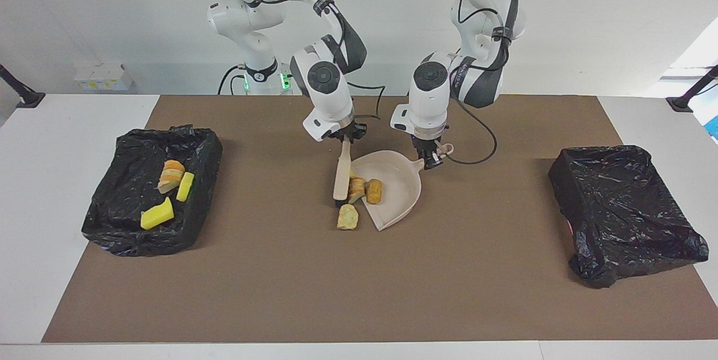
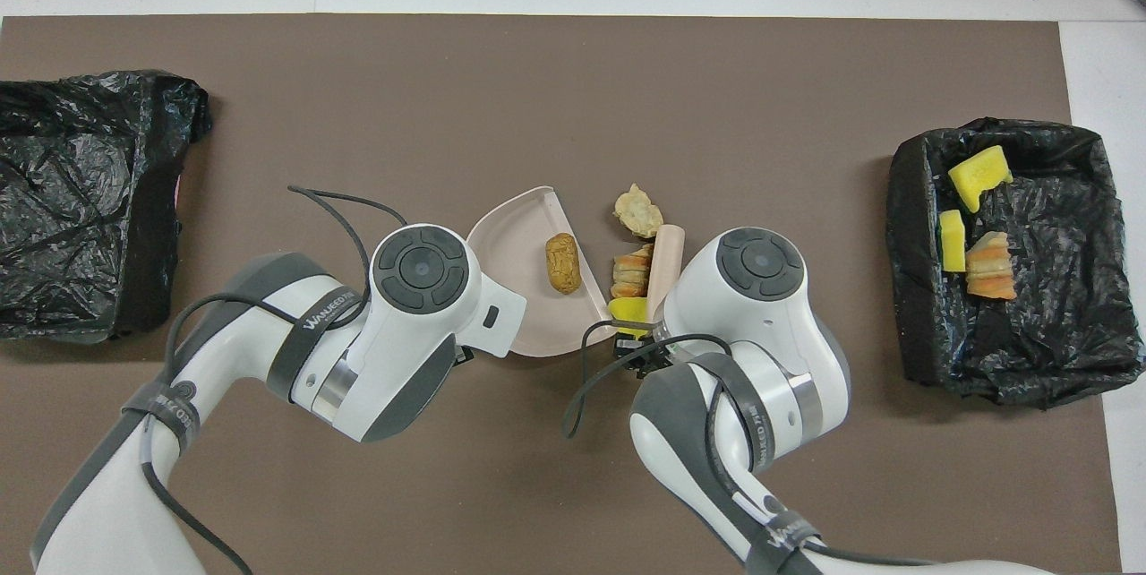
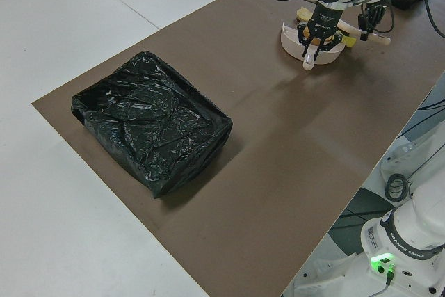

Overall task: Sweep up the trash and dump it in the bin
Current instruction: 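Sweep remaining bread and sponge pieces into the dustpan with the right gripper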

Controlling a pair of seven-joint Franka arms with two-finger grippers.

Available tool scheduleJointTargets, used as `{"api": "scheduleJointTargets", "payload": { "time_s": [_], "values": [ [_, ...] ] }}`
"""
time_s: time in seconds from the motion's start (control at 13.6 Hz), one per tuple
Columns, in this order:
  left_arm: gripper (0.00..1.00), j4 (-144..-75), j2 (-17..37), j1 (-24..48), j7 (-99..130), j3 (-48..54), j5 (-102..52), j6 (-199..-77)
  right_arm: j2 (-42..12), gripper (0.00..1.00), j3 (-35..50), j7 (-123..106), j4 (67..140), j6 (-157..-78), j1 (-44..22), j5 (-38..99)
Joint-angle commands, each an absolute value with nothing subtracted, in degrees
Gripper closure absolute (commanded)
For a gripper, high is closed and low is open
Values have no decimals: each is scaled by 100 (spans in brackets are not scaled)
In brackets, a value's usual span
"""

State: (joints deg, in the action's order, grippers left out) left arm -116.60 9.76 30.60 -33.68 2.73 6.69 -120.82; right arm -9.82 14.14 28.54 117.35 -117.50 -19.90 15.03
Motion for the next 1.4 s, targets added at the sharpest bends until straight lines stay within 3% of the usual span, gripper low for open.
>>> {"api": "scheduleJointTargets", "payload": {
  "time_s": [0.0,0.51,0.74,1.03,1.32],
  "values": [
    [100,-11883,826,3146,-3419,220,738,-12076,-1055,100,1468,2093,11575,-11672,-1986,2142],
    [100,-11883,826,3146,-3401,220,738,-12085,-835,100,1389,1925,10654,-10047,-1381,1550],
    [100,-11883,826,3146,-3375,220,730,-12067,-905,100,1406,1881,10556,-10299,-1354,626],
    [100,-11883,826,3146,-3358,220,729,-12067,-1194,100,1397,749,10573,-10757,-775,-138],
    [100,-11892,826,3138,-3349,220,721,-12076,-1573,100,1415,790,10879,-10854,-930,-545]
  ]
}}
